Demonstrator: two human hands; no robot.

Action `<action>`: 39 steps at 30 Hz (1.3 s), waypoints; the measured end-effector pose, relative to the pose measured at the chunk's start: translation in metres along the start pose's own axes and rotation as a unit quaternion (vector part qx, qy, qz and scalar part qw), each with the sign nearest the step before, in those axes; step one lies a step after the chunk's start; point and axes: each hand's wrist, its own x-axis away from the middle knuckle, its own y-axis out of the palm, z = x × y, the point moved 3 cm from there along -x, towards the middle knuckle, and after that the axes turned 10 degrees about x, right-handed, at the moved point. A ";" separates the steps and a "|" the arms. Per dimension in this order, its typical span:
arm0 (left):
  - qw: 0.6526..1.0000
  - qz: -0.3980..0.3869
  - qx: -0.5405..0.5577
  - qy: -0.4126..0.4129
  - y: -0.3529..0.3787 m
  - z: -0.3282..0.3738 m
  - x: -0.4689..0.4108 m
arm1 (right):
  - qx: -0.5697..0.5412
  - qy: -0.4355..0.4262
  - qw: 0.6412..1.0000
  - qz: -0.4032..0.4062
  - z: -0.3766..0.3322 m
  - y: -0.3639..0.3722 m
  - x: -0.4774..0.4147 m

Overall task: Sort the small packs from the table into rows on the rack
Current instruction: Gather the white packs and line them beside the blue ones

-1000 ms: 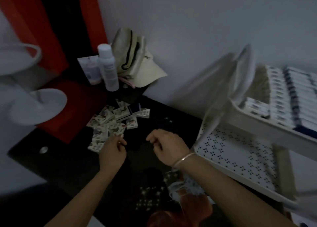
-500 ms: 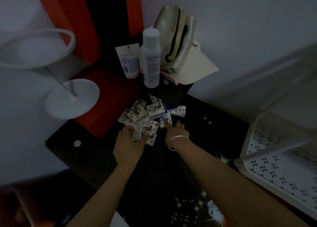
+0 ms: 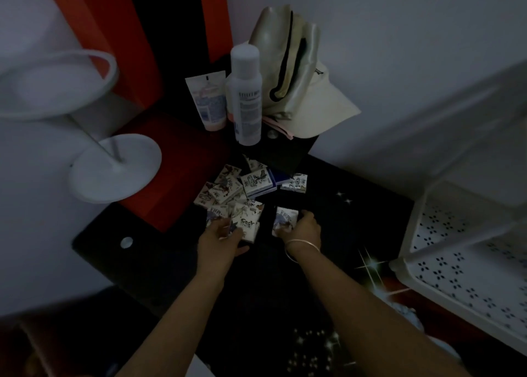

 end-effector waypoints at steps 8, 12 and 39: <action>0.994 -0.086 0.064 0.032 0.019 0.040 0.057 | -0.083 -0.045 0.994 -0.054 0.045 -0.050 0.034; 0.980 -0.153 0.079 0.101 0.060 0.080 0.094 | -0.020 -0.158 0.987 -0.025 0.044 -0.130 0.083; 0.830 -0.417 -0.079 0.363 0.357 0.214 0.235 | 0.136 -0.137 0.934 0.300 0.079 -0.490 0.147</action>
